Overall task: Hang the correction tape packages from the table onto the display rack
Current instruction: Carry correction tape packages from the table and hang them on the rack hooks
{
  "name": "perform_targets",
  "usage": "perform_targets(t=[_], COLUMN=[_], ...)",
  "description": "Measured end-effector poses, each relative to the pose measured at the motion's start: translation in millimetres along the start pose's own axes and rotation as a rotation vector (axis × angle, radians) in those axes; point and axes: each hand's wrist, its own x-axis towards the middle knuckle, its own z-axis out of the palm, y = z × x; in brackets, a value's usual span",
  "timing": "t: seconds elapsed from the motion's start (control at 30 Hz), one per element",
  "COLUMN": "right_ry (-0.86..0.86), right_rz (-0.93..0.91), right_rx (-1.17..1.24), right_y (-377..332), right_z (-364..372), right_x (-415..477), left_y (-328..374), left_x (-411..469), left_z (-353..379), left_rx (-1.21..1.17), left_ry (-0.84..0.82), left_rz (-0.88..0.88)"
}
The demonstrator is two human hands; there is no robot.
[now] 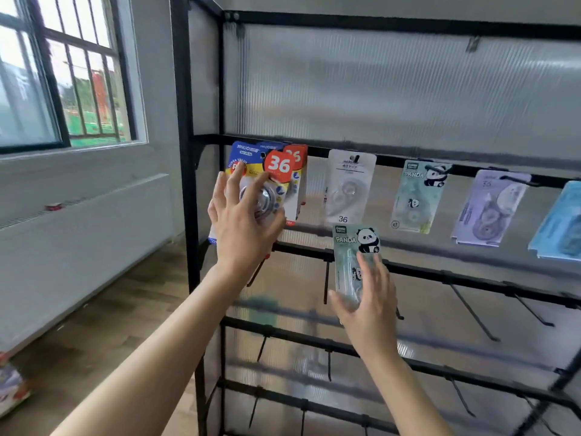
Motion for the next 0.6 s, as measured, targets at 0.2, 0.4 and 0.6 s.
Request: perform_targets(t=[0.2,0.4,0.6], right_ry=[-0.028,-0.047,-0.052], right_rz=[-0.023,-0.045,-0.06], right_rx=[0.033,0.062,0.087], right_y=[14.6,24.2,25.9], right_z=[1.9,6.4,17.0], right_x=[11.4,21.9,31.8], left_y=[-2.9,-2.9,-5.1], left_x=[2.4,11.9,12.9], left_z=[12.4,15.3,13.3], left_rx=[-0.025,0.006,0.044], left_ry=[0.072,0.049,0.05], left_rz=[-0.033,-0.048,-0.014])
